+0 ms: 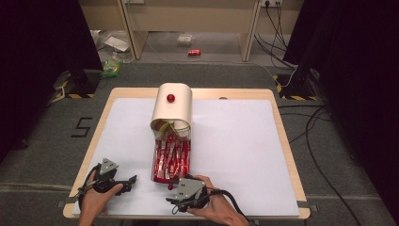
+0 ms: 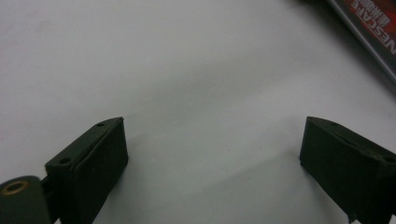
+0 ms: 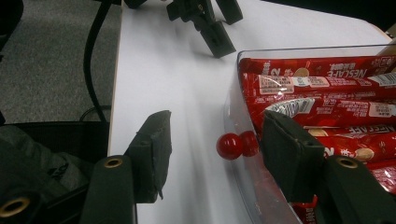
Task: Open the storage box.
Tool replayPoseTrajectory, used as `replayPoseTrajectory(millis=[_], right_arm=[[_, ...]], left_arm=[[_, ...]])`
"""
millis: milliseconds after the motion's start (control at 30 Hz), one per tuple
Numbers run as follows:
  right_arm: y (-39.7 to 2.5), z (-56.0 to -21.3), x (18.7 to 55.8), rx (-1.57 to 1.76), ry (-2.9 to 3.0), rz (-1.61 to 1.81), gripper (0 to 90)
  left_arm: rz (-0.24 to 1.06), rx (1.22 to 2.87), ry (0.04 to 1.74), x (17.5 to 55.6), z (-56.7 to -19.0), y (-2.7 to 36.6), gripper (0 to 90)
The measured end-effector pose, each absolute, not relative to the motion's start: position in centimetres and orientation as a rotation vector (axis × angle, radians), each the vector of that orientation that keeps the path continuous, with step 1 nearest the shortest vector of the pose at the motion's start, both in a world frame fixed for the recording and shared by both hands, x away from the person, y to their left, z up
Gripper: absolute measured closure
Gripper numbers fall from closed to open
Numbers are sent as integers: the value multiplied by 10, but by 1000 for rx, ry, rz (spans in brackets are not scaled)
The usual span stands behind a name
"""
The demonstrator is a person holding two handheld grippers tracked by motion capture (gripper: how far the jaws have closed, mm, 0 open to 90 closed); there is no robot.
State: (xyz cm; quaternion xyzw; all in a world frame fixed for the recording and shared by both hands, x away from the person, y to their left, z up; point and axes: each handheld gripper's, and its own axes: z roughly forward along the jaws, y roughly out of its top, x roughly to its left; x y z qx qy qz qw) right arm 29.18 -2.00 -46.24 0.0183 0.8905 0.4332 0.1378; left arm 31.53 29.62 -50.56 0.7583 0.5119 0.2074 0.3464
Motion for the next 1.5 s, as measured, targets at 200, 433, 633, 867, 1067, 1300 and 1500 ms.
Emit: replayPoseTrajectory(millis=[200, 433, 633, 867, 1067, 1300, 1500], right_arm=[[-21, -461, 294, 81, 2586, 1276, 466], [-29, -448, 299, 157, 2531, 1345, 449], [-34, -441, 307, 269, 2480, 1354, 460], [-37, -435, 316, 375, 2422, 1313, 465], [-36, -432, 323, 433, 2403, 1292, 468], [-31, -433, 330, 471, 2401, 1280, 472], [-24, -434, 334, 487, 2403, 1255, 472]], left_arm=[[538, 1967, 1328, 315, -506, 296, 69], [538, 1967, 1328, 315, -506, 296, 69], [538, 1967, 1329, 315, -506, 296, 69], [538, 1968, 1328, 315, -506, 296, 68], [538, 1968, 1328, 315, -506, 296, 68], [538, 1968, 1328, 315, -506, 296, 68], [537, 1968, 1328, 315, -506, 296, 68]])
